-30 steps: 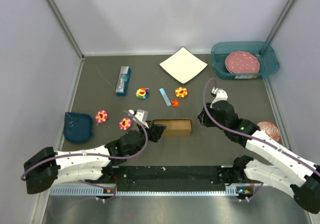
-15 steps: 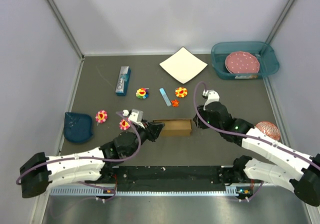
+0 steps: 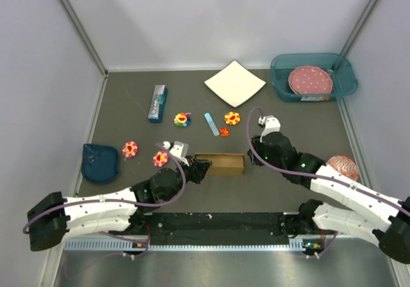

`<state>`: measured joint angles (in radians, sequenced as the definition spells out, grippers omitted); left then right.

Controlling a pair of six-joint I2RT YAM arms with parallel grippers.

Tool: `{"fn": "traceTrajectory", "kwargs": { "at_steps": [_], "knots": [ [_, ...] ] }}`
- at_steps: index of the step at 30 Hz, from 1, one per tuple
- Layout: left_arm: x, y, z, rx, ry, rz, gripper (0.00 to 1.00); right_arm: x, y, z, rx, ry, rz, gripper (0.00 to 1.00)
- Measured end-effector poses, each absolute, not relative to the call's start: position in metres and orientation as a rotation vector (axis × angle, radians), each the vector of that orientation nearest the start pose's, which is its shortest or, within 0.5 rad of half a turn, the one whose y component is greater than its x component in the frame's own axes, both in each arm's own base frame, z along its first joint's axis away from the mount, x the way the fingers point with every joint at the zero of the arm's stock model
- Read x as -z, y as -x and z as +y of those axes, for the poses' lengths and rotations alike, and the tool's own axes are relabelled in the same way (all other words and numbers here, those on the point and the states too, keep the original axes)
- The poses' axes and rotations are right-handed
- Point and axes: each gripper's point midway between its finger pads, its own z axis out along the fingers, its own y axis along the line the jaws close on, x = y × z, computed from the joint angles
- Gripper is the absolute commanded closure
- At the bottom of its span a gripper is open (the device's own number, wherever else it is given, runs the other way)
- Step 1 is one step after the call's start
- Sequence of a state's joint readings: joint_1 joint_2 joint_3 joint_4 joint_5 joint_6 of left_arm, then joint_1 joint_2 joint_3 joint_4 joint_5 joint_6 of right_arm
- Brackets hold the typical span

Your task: Fold the paper box

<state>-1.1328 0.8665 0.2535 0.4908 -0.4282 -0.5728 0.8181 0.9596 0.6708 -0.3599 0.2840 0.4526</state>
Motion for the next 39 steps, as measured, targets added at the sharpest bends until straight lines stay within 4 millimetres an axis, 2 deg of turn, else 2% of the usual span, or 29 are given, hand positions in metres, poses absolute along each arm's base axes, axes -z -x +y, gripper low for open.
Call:
{"fn": "traceTrajectory", "kwargs": {
  "at_steps": [7, 10, 15, 20, 27, 34, 39],
  "knots": [
    [-0.155, -0.18, -0.272, 0.927, -0.182, 1.773, 0.76, -0.17, -0.217, 0.193, -0.488, 0.23, 2.102, 0.62],
    [-0.149, -0.177, -0.276, 0.929, -0.199, 1.794, 0.76, -0.175, -0.209, 0.198, -0.523, 0.255, 2.084, 0.61],
    [-0.14, -0.173, -0.281, 0.936, -0.214, 1.822, 0.76, -0.154, -0.197, 0.208, -0.515, 0.337, 2.138, 0.61],
    [-0.136, -0.173, -0.282, 0.927, -0.216, 1.832, 0.76, -0.131, -0.198, 0.204, -0.423, 0.34, 2.206, 0.6],
    [-0.136, -0.177, -0.281, 0.905, -0.218, 1.817, 0.76, -0.121, -0.205, 0.197, -0.34, 0.315, 2.226, 0.59],
    [-0.118, -0.179, -0.284, 0.855, -0.249, 1.856, 0.76, -0.111, -0.208, 0.195, -0.289, 0.32, 2.247, 0.61],
    [-0.114, -0.181, -0.286, 0.841, -0.255, 1.862, 0.76, -0.11, -0.209, 0.196, -0.285, 0.319, 2.244, 0.63]
  ]
}}
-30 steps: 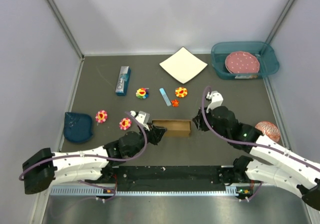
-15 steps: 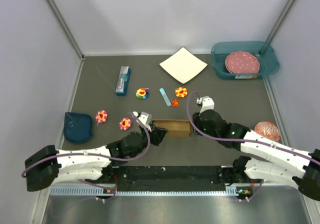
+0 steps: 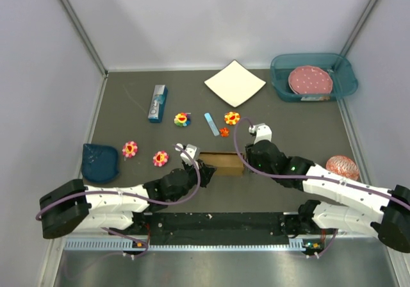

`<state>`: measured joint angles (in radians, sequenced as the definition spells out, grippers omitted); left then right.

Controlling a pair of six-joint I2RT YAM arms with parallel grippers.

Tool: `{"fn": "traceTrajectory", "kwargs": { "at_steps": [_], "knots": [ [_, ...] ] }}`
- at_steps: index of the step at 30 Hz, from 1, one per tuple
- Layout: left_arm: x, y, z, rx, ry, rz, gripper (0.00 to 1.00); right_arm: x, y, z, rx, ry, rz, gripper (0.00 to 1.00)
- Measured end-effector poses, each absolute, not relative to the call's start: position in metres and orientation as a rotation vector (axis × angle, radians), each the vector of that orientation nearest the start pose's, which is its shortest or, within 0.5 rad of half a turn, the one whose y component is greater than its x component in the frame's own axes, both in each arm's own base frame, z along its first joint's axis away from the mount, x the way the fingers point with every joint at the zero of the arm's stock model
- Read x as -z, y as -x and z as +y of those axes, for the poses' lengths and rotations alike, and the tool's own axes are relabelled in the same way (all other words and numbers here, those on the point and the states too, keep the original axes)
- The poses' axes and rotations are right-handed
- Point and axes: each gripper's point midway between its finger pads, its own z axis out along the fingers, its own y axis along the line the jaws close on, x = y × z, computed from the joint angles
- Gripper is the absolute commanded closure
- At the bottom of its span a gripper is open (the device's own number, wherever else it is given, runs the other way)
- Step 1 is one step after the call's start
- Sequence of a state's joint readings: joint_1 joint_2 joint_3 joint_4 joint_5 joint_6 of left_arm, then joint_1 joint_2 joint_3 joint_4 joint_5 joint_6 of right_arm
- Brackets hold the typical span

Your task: Fold the paper box

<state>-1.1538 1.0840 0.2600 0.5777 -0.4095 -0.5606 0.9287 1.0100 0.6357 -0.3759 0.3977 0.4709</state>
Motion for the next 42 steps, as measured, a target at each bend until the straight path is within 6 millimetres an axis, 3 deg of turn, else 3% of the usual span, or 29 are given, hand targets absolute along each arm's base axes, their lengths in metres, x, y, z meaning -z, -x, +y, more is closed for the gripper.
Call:
{"fn": "traceTrajectory", "kwargs": {
  "at_steps": [12, 16, 22, 36, 42],
  "knots": [
    [-0.116, -0.182, -0.288, 0.837, -0.261, 1.855, 0.76, -0.119, -0.218, 0.205, -0.304, 0.318, 2.206, 0.74],
    [-0.116, -0.182, -0.288, 0.837, -0.261, 1.855, 0.76, -0.118, -0.219, 0.206, -0.305, 0.318, 2.205, 0.85],
    [-0.116, -0.182, -0.288, 0.837, -0.261, 1.855, 0.76, -0.119, -0.219, 0.208, -0.315, 0.316, 2.2, 0.93],
    [-0.111, -0.183, -0.289, 0.824, -0.269, 1.87, 0.76, -0.123, -0.218, 0.212, -0.344, 0.318, 2.201, 0.93],
    [-0.109, -0.185, -0.294, 0.814, -0.276, 1.881, 0.76, -0.138, -0.216, 0.221, -0.398, 0.311, 2.212, 0.94]
  ]
}}
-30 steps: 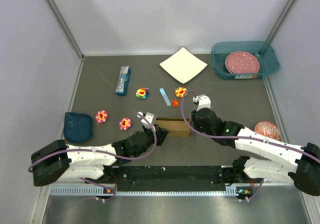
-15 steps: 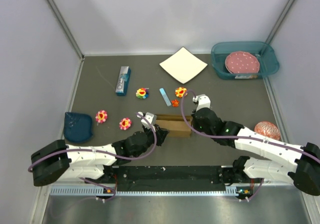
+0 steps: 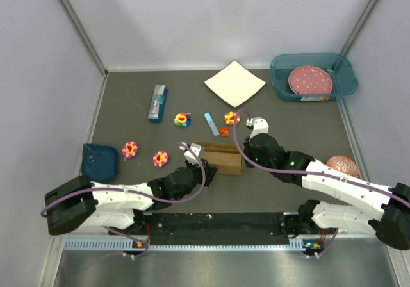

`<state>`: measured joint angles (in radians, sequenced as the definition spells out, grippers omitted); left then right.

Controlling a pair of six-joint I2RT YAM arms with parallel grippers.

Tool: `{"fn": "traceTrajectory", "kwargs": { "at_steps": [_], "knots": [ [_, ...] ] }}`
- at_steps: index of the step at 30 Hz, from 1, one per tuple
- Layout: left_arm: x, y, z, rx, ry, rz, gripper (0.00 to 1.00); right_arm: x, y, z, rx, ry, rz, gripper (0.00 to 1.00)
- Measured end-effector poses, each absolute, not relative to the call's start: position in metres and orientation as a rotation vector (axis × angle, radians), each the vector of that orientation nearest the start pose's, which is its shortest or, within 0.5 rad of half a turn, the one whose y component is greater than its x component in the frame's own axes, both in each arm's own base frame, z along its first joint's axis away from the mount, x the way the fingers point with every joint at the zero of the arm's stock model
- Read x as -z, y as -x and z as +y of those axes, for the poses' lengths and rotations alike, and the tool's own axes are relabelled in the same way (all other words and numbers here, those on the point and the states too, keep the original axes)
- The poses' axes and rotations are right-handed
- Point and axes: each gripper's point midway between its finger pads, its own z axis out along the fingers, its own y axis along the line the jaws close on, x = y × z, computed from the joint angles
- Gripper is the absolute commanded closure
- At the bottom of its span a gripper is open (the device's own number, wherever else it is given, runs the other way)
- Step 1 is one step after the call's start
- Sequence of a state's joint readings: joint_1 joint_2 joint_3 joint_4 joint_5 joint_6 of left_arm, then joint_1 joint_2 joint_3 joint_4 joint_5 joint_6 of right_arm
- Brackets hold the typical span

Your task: Fold the paper box

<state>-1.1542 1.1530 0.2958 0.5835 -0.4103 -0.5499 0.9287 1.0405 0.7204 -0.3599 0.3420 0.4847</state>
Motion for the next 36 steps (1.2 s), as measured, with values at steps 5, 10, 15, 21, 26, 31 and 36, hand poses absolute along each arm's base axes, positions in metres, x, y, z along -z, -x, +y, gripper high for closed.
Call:
{"fn": "traceTrajectory", "kwargs": {
  "at_steps": [5, 10, 15, 21, 26, 31, 36],
  "knots": [
    [-0.105, -0.185, -0.294, 0.803, -0.279, 1.89, 0.76, -0.145, -0.216, 0.228, -0.432, 0.307, 2.219, 0.94],
    [-0.102, -0.185, -0.294, 0.795, -0.283, 1.899, 0.76, -0.137, -0.213, 0.229, -0.423, 0.313, 2.251, 0.95],
    [-0.101, -0.186, -0.295, 0.793, -0.285, 1.901, 0.76, -0.132, -0.211, 0.229, -0.424, 0.304, 2.275, 0.96],
    [-0.103, -0.187, -0.297, 0.798, -0.283, 1.896, 0.75, -0.131, -0.21, 0.231, -0.444, 0.289, 2.284, 0.96],
    [-0.112, -0.187, -0.299, 0.821, -0.27, 1.871, 0.75, -0.13, -0.209, 0.232, -0.447, 0.287, 2.29, 0.96],
    [-0.144, -0.188, -0.3, 0.895, -0.229, 1.786, 0.74, -0.128, -0.209, 0.232, -0.441, 0.289, 2.295, 0.96],
    [-0.157, -0.191, -0.298, 0.902, -0.208, 1.743, 0.75, -0.127, -0.21, 0.233, -0.438, 0.29, 2.298, 0.96]
  ]
}}
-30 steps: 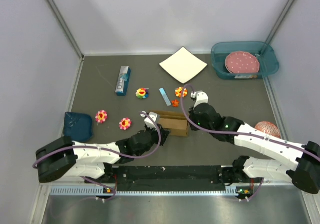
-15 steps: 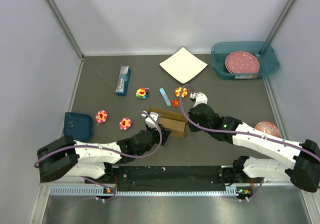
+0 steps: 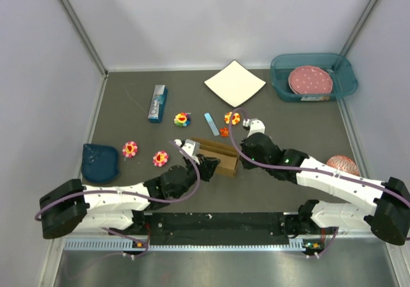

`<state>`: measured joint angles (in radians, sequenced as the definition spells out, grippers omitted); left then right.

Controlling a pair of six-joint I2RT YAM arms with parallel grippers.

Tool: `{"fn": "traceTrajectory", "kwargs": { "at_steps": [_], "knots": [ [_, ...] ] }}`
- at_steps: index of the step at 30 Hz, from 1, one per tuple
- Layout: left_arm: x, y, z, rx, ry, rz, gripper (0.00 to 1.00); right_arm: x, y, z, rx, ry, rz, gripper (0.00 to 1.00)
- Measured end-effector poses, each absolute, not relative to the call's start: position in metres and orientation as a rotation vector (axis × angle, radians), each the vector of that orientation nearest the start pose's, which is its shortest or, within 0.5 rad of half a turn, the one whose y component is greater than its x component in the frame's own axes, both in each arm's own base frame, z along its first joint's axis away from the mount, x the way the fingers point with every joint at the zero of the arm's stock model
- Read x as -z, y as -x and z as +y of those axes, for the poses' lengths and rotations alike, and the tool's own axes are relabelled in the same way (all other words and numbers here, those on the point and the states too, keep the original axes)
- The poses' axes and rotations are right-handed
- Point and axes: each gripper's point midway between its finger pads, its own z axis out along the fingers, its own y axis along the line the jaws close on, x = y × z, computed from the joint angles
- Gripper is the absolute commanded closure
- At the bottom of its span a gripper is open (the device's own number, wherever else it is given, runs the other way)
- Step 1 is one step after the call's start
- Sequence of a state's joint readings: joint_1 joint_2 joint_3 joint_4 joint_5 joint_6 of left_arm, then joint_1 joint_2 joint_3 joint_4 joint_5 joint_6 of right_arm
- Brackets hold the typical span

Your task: Fold the paper box

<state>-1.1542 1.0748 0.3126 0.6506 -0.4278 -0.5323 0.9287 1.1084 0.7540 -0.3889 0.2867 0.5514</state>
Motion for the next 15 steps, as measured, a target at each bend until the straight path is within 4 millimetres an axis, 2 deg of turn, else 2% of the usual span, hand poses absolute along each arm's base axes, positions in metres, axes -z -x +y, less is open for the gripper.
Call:
{"fn": "traceTrajectory", "kwargs": {
  "at_steps": [3, 9, 15],
  "knots": [
    [-0.149, -0.195, -0.298, 0.858, -0.217, 1.759, 0.75, -0.127, -0.21, 0.233, -0.438, 0.289, 2.299, 0.96],
    [-0.116, -0.201, -0.298, 0.751, -0.252, 1.823, 0.75, -0.126, -0.21, 0.233, -0.438, 0.289, 2.301, 0.96],
    [-0.115, -0.208, -0.305, 0.741, -0.236, 1.806, 0.75, -0.125, -0.209, 0.235, -0.454, 0.281, 2.308, 0.97]
  ]
}}
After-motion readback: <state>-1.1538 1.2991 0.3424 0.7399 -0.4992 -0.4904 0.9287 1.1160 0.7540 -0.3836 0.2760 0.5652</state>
